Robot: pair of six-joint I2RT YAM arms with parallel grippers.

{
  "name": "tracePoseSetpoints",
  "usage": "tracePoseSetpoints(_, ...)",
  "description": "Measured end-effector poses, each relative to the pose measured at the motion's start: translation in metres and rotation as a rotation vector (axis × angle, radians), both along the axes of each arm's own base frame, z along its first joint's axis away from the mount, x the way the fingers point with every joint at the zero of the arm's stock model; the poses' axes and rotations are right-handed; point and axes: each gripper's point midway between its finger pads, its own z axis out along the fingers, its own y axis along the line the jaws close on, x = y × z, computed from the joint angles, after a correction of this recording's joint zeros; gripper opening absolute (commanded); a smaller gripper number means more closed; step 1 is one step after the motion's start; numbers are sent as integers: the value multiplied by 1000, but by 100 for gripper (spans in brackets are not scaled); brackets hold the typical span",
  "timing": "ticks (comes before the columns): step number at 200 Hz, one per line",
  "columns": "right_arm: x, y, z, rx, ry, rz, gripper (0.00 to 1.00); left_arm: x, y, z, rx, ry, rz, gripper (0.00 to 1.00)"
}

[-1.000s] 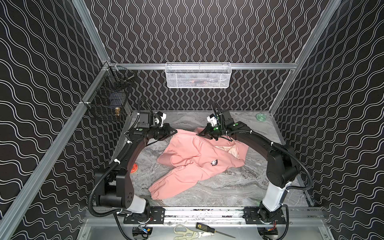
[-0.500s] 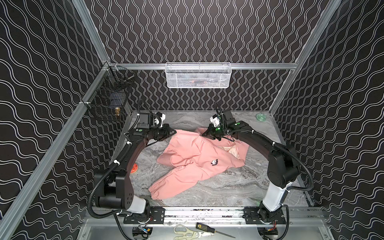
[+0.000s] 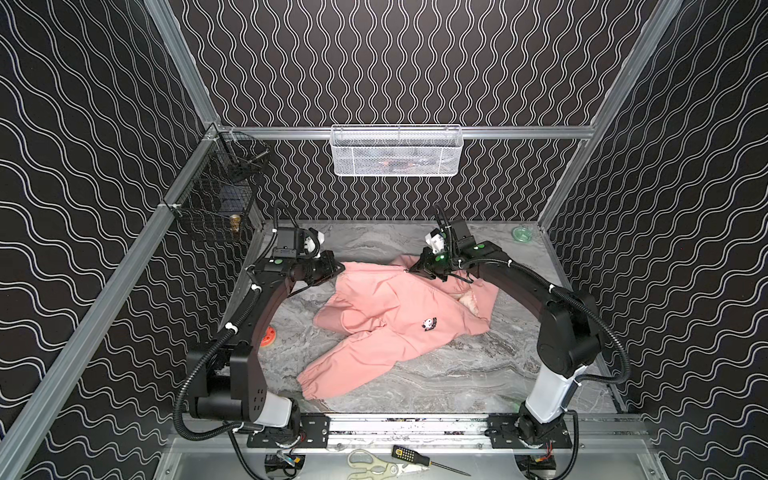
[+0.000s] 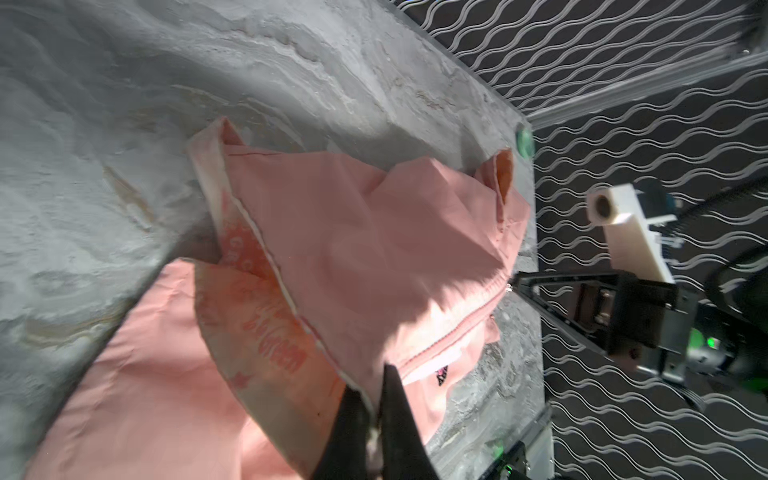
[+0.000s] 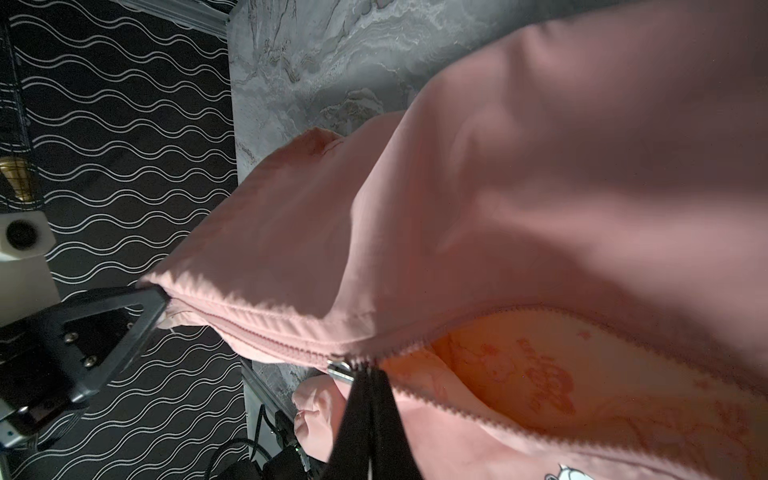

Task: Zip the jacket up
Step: 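Pull the slider farther with the right gripper while the left gripper holds the hem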

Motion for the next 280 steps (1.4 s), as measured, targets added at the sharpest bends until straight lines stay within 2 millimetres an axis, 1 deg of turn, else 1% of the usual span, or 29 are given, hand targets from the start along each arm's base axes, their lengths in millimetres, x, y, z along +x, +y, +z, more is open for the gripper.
tracePoseSetpoints(53,1,-2,-1,-1,2,-7,0,0,13,-4,61,17,37,0)
tracePoseSetpoints(116,1,-4,-3,-5,7,-13,0,0,24,-8,123,39,63,0)
tracePoseSetpoints(160,2,-5,-3,-4,8,-16,0,-1,28,-11,151,53,64,0)
tracePoseSetpoints(192,5,-12,-2,-7,9,-37,0,-1,31,-15,164,63,72,0)
tracePoseSetpoints(217,4,-13,-1,-7,9,-40,0,-1,31,-16,165,66,72,0)
tracePoseSetpoints(229,5,-18,-2,-12,14,-51,0,-1,31,-16,167,67,75,0)
tracePoseSetpoints(255,11,-34,-6,-25,24,-92,0,-1,31,-16,166,67,75,0)
tracePoseSetpoints(280,11,-41,-6,-29,31,-108,0,-1,32,-17,167,68,76,0)
